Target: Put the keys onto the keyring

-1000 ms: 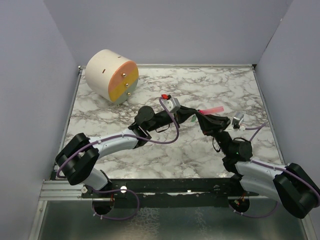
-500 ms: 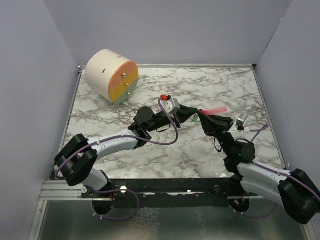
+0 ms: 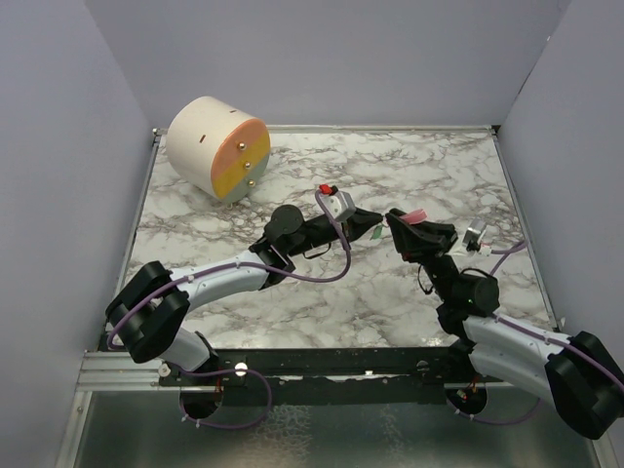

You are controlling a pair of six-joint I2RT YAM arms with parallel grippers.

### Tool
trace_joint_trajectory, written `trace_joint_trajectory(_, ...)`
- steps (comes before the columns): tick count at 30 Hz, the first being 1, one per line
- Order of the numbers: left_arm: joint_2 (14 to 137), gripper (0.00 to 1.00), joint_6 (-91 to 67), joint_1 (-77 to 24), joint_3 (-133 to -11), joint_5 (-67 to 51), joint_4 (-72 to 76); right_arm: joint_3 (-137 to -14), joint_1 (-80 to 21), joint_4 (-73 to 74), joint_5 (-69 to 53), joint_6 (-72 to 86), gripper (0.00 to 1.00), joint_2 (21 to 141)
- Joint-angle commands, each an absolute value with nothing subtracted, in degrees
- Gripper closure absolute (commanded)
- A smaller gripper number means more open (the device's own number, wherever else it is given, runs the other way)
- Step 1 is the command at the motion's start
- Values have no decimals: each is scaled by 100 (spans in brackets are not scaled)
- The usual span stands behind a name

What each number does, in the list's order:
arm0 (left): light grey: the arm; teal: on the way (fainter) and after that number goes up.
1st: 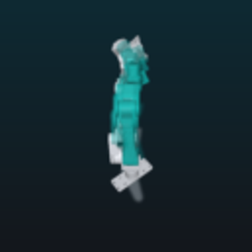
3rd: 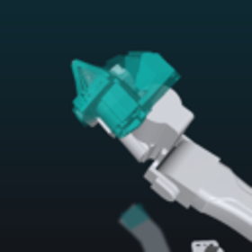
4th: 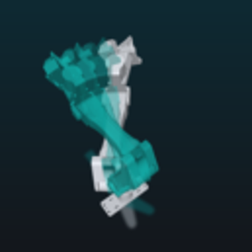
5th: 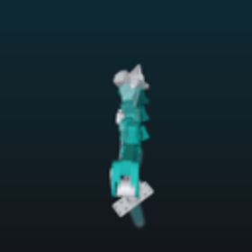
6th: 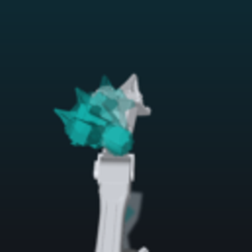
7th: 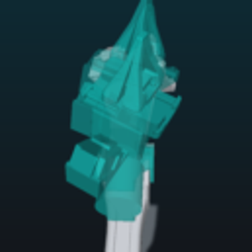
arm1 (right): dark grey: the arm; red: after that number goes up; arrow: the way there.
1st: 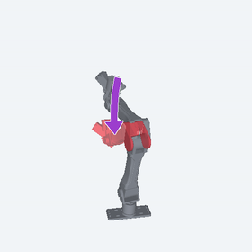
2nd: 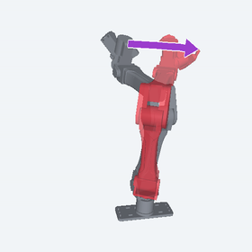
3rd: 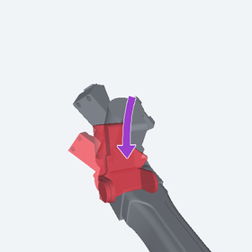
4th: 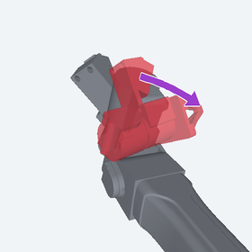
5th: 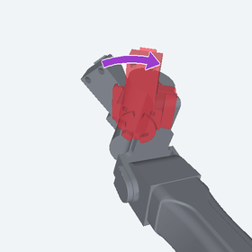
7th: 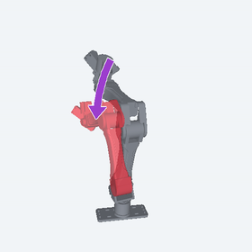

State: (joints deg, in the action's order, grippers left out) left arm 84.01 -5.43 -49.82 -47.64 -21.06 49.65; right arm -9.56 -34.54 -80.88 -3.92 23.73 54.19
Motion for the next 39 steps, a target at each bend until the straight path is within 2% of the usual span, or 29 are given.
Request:
trace_joint_trajectory(1, 8263, 100, -406, -4960, -5029, -1970, 4764, -1168, -3489, -7955, -277, 2403, 81, 5374)
trace_joint_trajectory(7, 8208, 100, -289, -4965, -5179, -1889, 4402, -1339, -3489, -7165, -234, 2382, 76, 5210)
trace_joint_trajectory(20, 8074, 100, -13, -4966, -5483, -1714, 3452, -1834, -3489, -5011, 44, 2065, 76, 4540)
trace_joint_trajectory(30, 8027, 100, 17, -4963, -5719, -1710, 2924, -2052, -3489, -4354, -136, 2003, 77, 4697)
trace_joint_trajectory(39, 8004, 100, 83, -4965, -5791, -1700, 2715, -2005, -3488, -4320, -97, 2022, 86, 4710)
